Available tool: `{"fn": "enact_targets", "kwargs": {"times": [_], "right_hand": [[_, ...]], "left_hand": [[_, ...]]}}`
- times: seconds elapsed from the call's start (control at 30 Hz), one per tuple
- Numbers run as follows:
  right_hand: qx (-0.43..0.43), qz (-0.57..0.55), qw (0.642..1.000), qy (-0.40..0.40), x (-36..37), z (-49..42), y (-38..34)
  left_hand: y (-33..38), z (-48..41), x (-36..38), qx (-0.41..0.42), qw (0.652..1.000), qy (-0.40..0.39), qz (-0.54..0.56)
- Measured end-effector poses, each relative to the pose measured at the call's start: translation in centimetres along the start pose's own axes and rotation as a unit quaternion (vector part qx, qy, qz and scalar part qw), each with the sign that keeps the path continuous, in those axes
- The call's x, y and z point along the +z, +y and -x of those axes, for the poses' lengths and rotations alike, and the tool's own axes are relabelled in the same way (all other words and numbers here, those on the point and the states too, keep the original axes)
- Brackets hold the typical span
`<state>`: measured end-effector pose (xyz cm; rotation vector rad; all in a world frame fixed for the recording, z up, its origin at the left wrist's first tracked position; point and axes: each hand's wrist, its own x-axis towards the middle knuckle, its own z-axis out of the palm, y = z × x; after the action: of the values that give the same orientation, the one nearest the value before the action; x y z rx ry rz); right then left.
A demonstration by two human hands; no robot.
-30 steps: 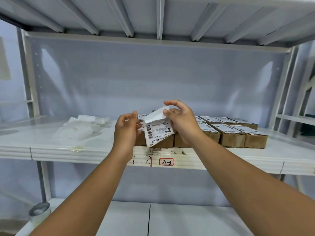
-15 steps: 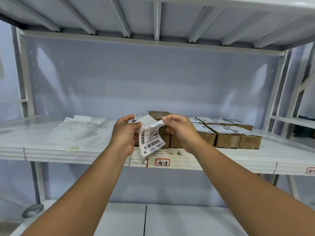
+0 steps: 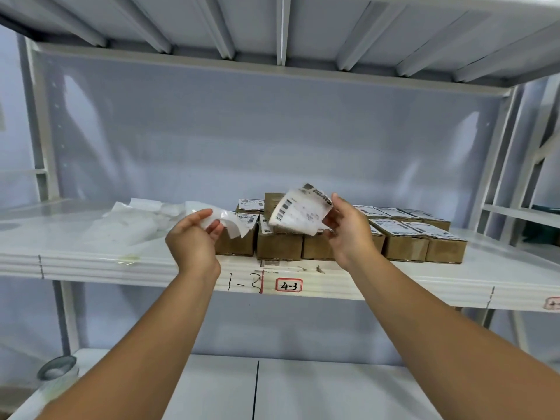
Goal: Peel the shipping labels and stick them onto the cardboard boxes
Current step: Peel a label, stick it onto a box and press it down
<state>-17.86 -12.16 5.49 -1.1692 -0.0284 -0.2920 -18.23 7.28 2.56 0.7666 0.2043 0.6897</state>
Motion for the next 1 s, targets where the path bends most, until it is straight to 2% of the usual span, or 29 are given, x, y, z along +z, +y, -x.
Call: {"fn": "enact_targets", "kwargs": {"times": [0.1,0.17,0.23,0.27,0.37,0.43,0.47,0.5,0.57,0.8,0.9,1.0], "right_hand": [[0.012,0.001,1.0,-0.009,0.0,0.4,0.3],[0.016,0.01,0.999,-0.026,0.1,0.5,0.5],[0.016,0.025,0.997,-0.065,0.3,0.4,0.7],[0.012,0.031,0.996,-0.085,0.4,0.4,0.8],[-0.014,0.034,0.989,-0.143,1.0,0.5,1.0],[-0.035,0.061,0.981,-0.181,1.4,0.7,1.0],[-0.041,0.074,0.976,-0.199,1.7,0.7,1.0],[-0.043,0.082,0.973,-0.213,2.0,0.8,1.0],[-0.041,0.083,0.969,-0.228,2.5,0.7,1.0],[-0.052,0.142,0.951,-0.268,3.0,0.6,1.4],[-0.048,0.154,0.949,-0.271,3.1,0.6,1.8],[-0.043,0.158,0.949,-0.27,3.3,0.8,2.0]], "left_hand": [[0.5,-1.0,-0.2,0.05,0.999,0.016,0.011],[0.3,-2.1,-0.7,0.116,0.99,0.003,-0.084],[0.3,-3.1,-1.2,0.211,0.953,-0.023,-0.216],[0.2,-3.6,-1.6,0.264,0.915,-0.031,-0.305],[-0.2,-6.6,-3.2,0.383,0.751,-0.07,-0.533],[-0.9,-8.9,-4.2,0.364,0.658,-0.127,-0.647],[-1.0,-9.6,-4.5,0.326,0.632,-0.158,-0.685],[-1.0,-10.1,-4.7,0.276,0.638,-0.183,-0.695],[-1.0,-10.8,-4.8,0.209,0.691,-0.201,-0.662],[0.3,-10.1,-5.5,0.202,0.795,-0.196,-0.538],[1.3,-7.5,-4.8,0.204,0.868,-0.184,-0.413],[2.6,-3.6,-2.5,0.153,0.914,-0.248,-0.282]]}}
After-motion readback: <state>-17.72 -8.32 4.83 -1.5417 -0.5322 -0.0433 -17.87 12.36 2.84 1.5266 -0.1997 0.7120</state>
